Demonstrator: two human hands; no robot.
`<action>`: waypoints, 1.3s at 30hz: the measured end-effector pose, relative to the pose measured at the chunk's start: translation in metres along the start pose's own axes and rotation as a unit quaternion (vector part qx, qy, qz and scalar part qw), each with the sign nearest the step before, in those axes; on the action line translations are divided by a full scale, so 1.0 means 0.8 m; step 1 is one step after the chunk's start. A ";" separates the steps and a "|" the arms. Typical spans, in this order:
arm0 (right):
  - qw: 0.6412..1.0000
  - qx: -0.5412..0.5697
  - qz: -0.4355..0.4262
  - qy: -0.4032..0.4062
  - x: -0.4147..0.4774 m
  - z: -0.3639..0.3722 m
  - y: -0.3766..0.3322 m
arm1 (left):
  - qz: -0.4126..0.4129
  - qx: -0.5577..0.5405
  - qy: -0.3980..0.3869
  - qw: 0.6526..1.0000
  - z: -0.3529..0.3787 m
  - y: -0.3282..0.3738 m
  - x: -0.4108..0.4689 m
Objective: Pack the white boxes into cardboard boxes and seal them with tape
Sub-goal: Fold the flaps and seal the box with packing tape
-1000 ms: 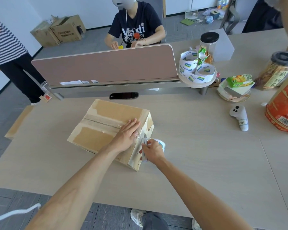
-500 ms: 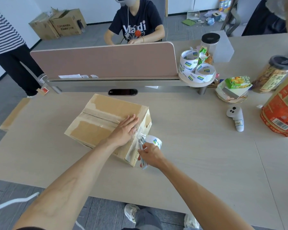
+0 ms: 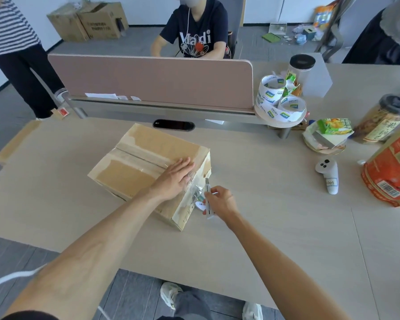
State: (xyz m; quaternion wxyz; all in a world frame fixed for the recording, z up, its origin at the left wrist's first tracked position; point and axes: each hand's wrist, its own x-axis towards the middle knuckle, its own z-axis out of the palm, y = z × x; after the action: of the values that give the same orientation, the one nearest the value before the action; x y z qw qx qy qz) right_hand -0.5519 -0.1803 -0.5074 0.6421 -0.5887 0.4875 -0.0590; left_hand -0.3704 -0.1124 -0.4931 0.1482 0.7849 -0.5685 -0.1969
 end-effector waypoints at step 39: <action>0.909 -0.372 0.032 0.186 0.051 -0.136 0.111 | -0.040 -0.012 -0.021 0.999 -0.009 0.019 -0.004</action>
State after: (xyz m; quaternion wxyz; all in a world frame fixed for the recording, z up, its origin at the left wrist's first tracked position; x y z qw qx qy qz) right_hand -0.6508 -0.2563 -0.5837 0.2754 -0.7474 0.6033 0.0392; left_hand -0.3801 -0.1138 -0.4793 0.1374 0.8011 -0.5370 -0.2259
